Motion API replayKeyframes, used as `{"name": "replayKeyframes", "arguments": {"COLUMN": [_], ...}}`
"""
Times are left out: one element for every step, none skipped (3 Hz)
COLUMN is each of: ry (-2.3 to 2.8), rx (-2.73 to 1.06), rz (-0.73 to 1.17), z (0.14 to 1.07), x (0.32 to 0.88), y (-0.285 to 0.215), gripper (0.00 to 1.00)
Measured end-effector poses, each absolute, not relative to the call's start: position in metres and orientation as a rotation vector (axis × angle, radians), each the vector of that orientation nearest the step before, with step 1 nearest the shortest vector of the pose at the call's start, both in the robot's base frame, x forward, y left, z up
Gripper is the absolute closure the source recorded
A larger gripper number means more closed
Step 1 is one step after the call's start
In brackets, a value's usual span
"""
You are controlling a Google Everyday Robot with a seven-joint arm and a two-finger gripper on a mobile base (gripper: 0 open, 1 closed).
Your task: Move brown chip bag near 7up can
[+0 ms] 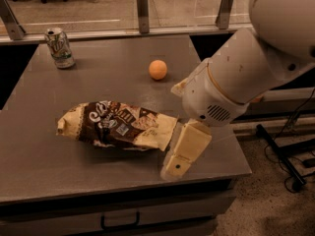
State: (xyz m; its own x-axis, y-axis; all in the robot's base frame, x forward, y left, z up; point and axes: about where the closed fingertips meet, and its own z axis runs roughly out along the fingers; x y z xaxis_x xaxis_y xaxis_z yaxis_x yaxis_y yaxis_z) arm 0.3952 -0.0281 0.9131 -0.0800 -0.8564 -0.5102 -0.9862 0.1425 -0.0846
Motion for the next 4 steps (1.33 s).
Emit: {"name": "replayKeyframes", "arguments": {"ry": [1.941,1.944,1.962,1.976], "rx": [-1.744,-1.746,-1.748,-1.737], "rz": [0.483,0.507,0.466,0.382], "z": [0.904,0.895,0.881,0.872], "x": [0.392,0.391,0.402,0.423], "y": [0.001,0.025,0.037,0.035], "gripper": [0.00,0.00,0.00,0.18]}}
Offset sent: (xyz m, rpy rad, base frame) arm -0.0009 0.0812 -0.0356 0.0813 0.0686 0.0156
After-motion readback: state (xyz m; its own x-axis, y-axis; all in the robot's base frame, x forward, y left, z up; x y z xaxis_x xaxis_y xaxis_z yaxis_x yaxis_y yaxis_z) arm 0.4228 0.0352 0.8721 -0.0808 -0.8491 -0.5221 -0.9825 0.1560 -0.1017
